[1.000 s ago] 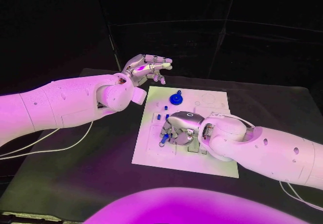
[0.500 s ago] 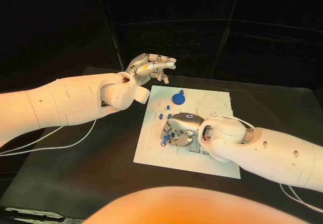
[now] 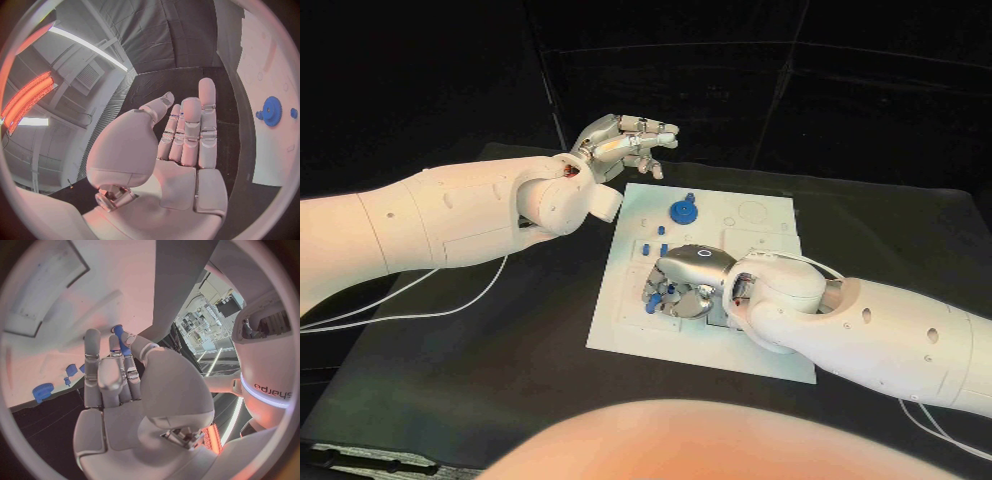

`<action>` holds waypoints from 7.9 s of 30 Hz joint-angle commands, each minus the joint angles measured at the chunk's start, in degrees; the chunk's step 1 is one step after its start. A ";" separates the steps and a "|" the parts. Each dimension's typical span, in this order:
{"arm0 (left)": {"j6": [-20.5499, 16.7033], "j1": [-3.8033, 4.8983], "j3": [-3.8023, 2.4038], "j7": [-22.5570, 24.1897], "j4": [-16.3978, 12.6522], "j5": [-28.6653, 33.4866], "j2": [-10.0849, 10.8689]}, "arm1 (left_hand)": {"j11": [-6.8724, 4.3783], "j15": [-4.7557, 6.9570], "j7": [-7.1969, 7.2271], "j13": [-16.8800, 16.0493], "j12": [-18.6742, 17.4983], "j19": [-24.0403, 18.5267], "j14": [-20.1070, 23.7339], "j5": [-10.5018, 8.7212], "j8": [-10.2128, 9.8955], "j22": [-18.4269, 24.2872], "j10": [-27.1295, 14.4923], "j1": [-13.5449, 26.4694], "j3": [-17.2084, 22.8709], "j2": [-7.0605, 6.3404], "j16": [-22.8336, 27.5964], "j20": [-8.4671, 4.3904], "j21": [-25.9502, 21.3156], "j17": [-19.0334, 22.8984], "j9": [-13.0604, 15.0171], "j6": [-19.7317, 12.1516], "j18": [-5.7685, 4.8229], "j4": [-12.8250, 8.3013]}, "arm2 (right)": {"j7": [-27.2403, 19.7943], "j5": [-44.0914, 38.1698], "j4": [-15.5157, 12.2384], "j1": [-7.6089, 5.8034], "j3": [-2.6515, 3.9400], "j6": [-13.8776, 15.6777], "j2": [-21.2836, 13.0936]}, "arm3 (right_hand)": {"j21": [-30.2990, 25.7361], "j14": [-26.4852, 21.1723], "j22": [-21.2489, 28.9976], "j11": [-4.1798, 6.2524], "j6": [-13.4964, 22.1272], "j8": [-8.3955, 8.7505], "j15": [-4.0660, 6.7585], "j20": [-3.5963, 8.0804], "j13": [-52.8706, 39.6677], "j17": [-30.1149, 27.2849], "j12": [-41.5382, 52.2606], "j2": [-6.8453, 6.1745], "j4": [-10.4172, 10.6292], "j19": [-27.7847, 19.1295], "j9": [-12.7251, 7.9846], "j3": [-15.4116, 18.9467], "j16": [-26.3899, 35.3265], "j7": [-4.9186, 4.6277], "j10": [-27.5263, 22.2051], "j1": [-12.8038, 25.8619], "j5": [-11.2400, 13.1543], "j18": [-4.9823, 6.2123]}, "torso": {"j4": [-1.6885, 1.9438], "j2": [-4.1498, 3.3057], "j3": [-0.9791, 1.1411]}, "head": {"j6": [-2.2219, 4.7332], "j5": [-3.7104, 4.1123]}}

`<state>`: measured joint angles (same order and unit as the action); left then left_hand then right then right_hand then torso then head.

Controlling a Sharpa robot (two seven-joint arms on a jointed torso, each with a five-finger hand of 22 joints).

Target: Assemble the parts on the task board

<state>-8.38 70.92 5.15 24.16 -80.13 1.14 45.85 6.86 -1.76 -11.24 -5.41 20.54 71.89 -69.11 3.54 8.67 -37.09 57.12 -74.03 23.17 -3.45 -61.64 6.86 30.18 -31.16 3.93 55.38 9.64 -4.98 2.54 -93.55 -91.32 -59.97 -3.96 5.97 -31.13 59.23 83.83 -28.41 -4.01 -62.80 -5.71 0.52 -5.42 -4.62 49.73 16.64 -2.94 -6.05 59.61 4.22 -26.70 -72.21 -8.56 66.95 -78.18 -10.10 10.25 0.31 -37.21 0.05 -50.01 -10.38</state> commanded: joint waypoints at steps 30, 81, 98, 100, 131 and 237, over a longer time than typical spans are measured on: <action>0.98 0.11 -0.04 0.00 -0.22 0.06 0.16 | 0.07 0.00 -0.03 0.08 0.47 -0.16 0.45 0.20 0.26 0.10 -0.59 0.54 -0.47 0.19 -0.29 0.24 -0.36 0.15 -0.04 -0.39 0.70 0.09 | 3.27 -3.58 0.37 0.54 -0.11 -3.83 0.43 | 0.42 0.13 -0.11 -0.01 -0.22 -0.06 0.26 0.24 -0.13 -0.38 -0.18 -0.48 0.12 -0.28 0.02 -0.37 0.02 0.01 -0.06 0.43 -0.07 0.33 | -0.02 -0.17 0.04 | 0.01 -0.09; 1.31 0.11 -0.03 -0.50 -0.35 0.06 0.90 | 0.12 -0.06 -0.08 0.08 0.68 -0.19 0.59 0.17 0.35 0.17 -0.79 0.79 -0.70 0.18 -0.37 0.30 -0.43 0.24 -0.04 -0.53 0.70 0.28 | -0.62 16.56 -8.36 -2.40 0.18 11.53 -11.64 | -0.79 -0.21 1.00 -1.26 14.50 -0.65 -0.82 -0.75 0.37 -1.66 -1.66 -4.33 3.20 -0.35 0.64 6.49 -0.11 -1.12 -3.44 4.57 -0.76 0.24 | -0.12 -0.01 0.05 | 0.51 1.89; 1.55 0.02 0.00 -0.51 -0.19 0.06 0.95 | 0.14 -0.10 -0.09 0.07 0.86 -0.20 0.66 0.15 0.44 0.21 -0.92 1.01 -0.93 0.15 -0.43 0.35 -0.48 0.29 -0.03 -0.60 0.70 0.44 | 15.70 27.23 -13.67 -5.75 0.50 13.58 -27.77 | 0.66 3.68 -1.49 2.86 4.60 -9.63 2.30 1.96 -63.47 24.34 59.23 -2.65 11.37 5.22 5.10 20.17 -12.86 2.64 13.62 9.90 -8.91 -0.28 | -1.16 0.32 0.22 | 1.86 10.46; 1.57 0.00 0.01 -0.50 -0.19 0.06 0.99 | 0.14 -0.10 -0.09 0.07 0.86 -0.20 0.66 0.15 0.44 0.21 -0.92 1.01 -0.93 0.15 -0.43 0.35 -0.48 0.29 -0.03 -0.60 0.70 0.44 | 18.34 25.43 -13.88 -5.68 0.47 13.42 -28.54 | 1.11 3.90 -2.35 2.84 4.79 -10.21 2.27 1.98 -65.29 26.09 60.49 -2.70 12.30 5.74 5.60 21.61 -13.50 2.71 13.97 10.50 -9.50 -0.40 | -1.32 0.31 0.26 | 1.96 10.98; 1.75 -0.15 0.06 -0.50 -0.38 0.06 1.45 | 0.15 -0.12 -0.09 0.07 0.95 -0.21 0.74 0.16 0.48 0.24 -0.99 1.12 -1.05 0.15 -0.44 0.37 -0.51 0.39 -0.03 -0.65 0.70 0.53 | 26.94 10.39 -16.02 -1.18 0.22 8.41 -27.81 | 1.70 4.03 -3.85 3.16 7.52 -16.68 2.46 2.08 -68.72 28.63 61.61 -2.44 22.57 6.51 10.57 32.54 -14.37 3.29 13.76 8.72 -8.94 -0.61 | -1.02 0.29 0.09 | 1.38 12.67; 3.28 -0.14 0.07 -2.10 -0.71 -0.36 1.73 | 0.22 -0.18 -0.15 0.08 1.23 -0.26 0.95 0.17 0.57 0.36 -1.38 1.32 -1.39 0.12 -0.51 0.45 -0.64 0.57 -0.04 -0.95 0.72 0.70 | 27.31 15.08 -13.06 0.66 0.14 7.71 -17.88 | 2.18 4.06 -4.94 4.43 7.52 -22.21 3.52 3.02 -70.32 28.84 60.93 2.24 22.70 6.66 16.62 38.92 -14.03 4.74 14.65 9.91 -8.89 -0.78 | -1.00 0.21 0.08 | 0.83 11.34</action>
<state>-5.92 70.70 5.25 21.98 -80.79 1.02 47.65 7.06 -1.95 -11.45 -5.41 21.53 71.69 -68.50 3.54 8.90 -36.83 56.10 -73.35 22.21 -3.25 -61.87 7.06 29.74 -30.64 3.93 54.76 9.63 -4.35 29.04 -78.77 -104.40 -59.23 -3.84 15.39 -49.10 61.40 84.04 -33.40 0.21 -55.20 -27.79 3.81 -2.55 -74.94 74.90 77.88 -0.50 16.70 66.16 20.79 11.86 -86.41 -3.99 81.58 -68.81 -19.30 10.25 -0.69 -37.00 0.08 -49.16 1.00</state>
